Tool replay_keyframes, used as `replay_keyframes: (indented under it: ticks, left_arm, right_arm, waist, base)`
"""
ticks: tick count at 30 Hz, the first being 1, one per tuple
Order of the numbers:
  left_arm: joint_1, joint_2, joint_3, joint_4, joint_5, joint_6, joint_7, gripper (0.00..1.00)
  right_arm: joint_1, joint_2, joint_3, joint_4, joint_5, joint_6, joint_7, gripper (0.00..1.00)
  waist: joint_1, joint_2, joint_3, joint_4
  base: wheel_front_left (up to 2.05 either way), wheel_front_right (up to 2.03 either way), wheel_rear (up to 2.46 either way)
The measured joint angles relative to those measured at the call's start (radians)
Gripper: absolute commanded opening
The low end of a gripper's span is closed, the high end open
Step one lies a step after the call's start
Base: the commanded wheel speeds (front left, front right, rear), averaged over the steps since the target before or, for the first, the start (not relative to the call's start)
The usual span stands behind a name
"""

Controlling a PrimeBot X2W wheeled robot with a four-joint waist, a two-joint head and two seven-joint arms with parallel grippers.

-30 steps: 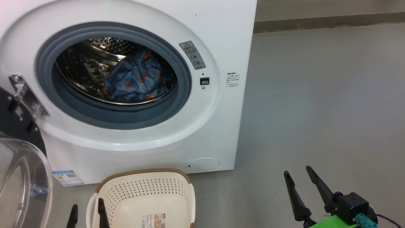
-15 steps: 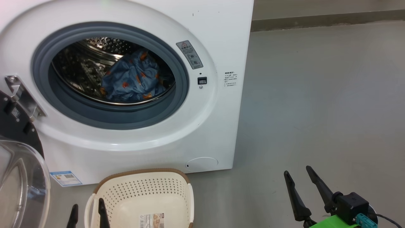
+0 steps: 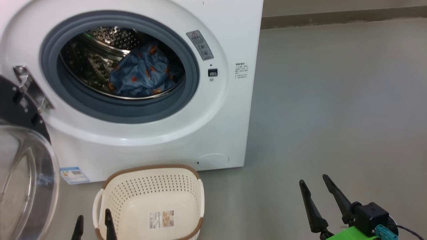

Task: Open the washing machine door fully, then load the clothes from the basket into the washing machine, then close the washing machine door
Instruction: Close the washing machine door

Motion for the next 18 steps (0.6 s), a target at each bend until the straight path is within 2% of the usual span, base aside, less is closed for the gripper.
replay_keyframes:
  ticks: [9,18]
  left_arm:
    - [0.0,0.0,-0.001,-0.002,0.02,0.0,0.0,1.0]
    - [0.0,0.0,-0.007,-0.002,0.024,0.008,0.0,1.0]
  right_arm:
    - [0.0,0.0,0.001,0.0,0.0,0.0,0.0,1.0]
    - [0.0,0.0,0.001,0.0,0.0,0.0,0.0,1.0]
  waist:
    - [0.0,0.0,-0.003,-0.003]
    - [0.0,0.0,-0.002,-0.002]
  base:
    - [-1.74,1.74,0.0]
    - [-0.54,0.54,0.0]
